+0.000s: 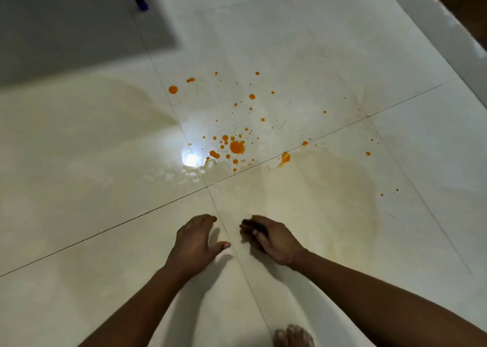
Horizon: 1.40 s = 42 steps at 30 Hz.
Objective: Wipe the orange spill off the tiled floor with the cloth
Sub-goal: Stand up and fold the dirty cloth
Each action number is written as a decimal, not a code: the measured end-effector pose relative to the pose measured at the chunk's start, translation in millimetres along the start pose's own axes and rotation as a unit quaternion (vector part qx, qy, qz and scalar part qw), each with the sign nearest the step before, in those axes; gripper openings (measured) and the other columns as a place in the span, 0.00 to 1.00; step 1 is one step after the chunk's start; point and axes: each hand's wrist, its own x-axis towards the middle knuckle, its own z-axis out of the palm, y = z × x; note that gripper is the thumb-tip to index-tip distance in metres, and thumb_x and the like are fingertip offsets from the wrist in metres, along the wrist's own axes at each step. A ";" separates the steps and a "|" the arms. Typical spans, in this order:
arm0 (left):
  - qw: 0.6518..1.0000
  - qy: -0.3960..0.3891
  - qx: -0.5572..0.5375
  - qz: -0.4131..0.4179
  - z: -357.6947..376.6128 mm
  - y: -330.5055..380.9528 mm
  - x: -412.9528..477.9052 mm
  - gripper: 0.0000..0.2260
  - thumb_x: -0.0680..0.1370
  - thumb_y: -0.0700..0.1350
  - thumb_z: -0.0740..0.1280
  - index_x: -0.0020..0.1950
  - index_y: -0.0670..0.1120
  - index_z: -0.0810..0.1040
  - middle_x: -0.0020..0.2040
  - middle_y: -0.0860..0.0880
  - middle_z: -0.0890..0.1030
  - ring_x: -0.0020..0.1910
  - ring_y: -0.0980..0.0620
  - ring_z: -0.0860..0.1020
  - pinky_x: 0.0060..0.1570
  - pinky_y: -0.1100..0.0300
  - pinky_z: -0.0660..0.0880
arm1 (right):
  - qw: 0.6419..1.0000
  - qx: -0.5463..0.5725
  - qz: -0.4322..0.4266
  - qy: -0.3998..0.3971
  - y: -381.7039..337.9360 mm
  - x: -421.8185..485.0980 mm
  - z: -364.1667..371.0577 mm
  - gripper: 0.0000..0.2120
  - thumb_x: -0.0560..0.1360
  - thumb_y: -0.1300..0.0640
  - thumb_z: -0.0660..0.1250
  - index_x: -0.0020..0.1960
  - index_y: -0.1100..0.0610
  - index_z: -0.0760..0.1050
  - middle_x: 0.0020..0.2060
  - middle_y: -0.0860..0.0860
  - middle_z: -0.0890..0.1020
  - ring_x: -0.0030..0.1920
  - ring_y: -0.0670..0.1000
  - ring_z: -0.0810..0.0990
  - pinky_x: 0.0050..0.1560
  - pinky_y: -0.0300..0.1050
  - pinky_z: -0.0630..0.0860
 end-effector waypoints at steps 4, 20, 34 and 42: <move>0.969 -0.013 -0.211 -0.128 -79.3 48.6 -49.0 0.13 0.77 0.54 0.68 0.55 0.46 0.80 0.53 0.48 0.83 0.53 0.48 0.80 0.50 0.61 0.72 | 0.983 0.118 0.143 0.003 -100.3 -26.7 -44.3 0.13 0.81 0.54 0.60 0.62 0.56 0.78 0.54 0.52 0.83 0.54 0.52 0.80 0.53 0.39 0.71; 0.769 0.038 -0.621 -0.147 -411.3 355.4 -261.0 0.13 0.79 0.41 0.65 0.62 0.39 0.77 0.56 0.35 0.81 0.54 0.35 0.81 0.45 0.42 0.79 | 0.962 0.271 0.004 -0.015 -454.8 -267.4 -336.9 0.16 0.72 0.55 0.76 0.58 0.53 0.80 0.51 0.49 0.85 0.52 0.47 0.83 0.53 0.41 0.80; 0.884 0.032 -0.467 0.015 -546.8 453.3 -428.4 0.33 0.60 0.59 0.79 0.62 0.49 0.78 0.57 0.51 0.83 0.56 0.52 0.80 0.57 0.54 0.75 | 0.954 0.270 -0.132 -0.008 -608.0 -385.6 -500.4 0.11 0.75 0.68 0.58 0.50 0.64 0.79 0.35 0.55 0.78 0.33 0.52 0.75 0.30 0.42 0.70; 0.865 0.154 -0.457 0.140 -567.9 530.3 -470.0 0.16 0.74 0.50 0.73 0.56 0.41 0.81 0.53 0.41 0.83 0.55 0.44 0.81 0.56 0.50 0.77 | 0.966 0.149 -0.212 -0.013 -659.5 -457.0 -532.0 0.09 0.79 0.60 0.64 0.57 0.56 0.79 0.49 0.54 0.83 0.52 0.52 0.82 0.52 0.42 0.80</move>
